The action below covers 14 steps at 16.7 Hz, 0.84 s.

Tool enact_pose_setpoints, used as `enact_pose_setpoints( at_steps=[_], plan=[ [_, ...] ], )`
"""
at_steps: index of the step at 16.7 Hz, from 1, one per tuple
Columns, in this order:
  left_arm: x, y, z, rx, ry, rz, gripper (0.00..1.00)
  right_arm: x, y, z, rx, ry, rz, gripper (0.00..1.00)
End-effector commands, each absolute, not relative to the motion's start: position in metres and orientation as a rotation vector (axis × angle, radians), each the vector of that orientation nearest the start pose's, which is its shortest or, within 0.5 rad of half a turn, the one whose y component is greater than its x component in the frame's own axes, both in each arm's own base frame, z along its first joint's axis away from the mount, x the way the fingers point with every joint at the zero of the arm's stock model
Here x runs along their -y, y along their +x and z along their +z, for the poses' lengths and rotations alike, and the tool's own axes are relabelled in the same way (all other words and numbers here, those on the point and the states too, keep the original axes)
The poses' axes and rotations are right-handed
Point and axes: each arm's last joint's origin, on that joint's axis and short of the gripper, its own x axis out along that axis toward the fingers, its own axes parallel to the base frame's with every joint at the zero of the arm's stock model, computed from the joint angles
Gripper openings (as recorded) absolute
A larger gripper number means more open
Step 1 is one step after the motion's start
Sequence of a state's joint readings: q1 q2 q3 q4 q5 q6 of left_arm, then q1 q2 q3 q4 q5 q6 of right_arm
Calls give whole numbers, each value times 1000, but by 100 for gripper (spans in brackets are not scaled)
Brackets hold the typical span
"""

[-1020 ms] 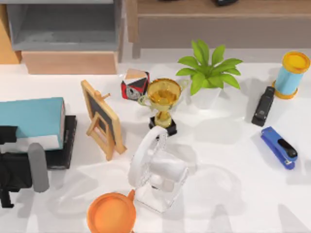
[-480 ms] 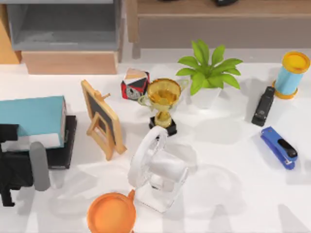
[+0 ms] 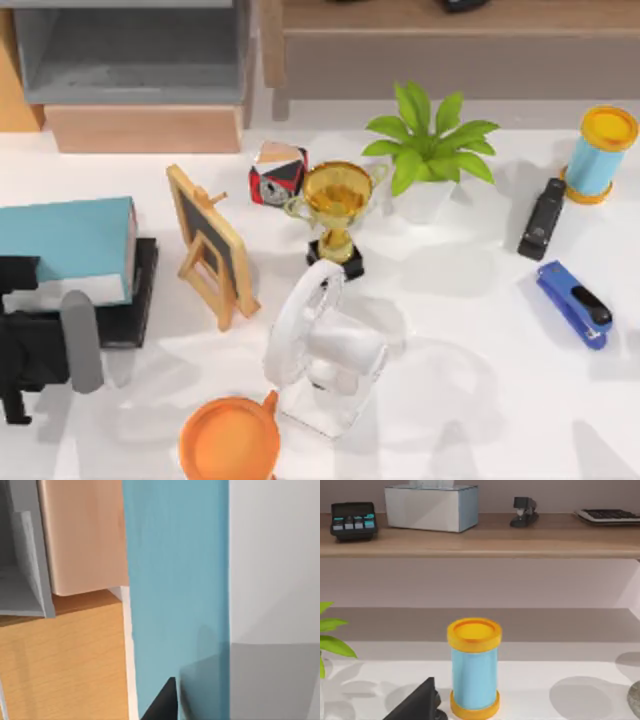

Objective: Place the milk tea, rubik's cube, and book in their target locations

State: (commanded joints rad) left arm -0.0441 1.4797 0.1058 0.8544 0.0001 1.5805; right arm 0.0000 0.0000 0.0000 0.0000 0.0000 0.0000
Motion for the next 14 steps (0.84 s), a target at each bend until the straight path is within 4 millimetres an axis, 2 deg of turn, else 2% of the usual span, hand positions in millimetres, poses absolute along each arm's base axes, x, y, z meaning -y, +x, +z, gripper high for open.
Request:
enact_pose_setpoints(
  at_steps=[8, 14],
  plan=[
    [9, 193, 84, -380, 1542, -436, 98, 1, 106, 160, 0, 0, 0, 100],
    [9, 193, 84, -380, 1542, -436, 100, 1, 106, 160, 0, 0, 0, 100]
  ],
)
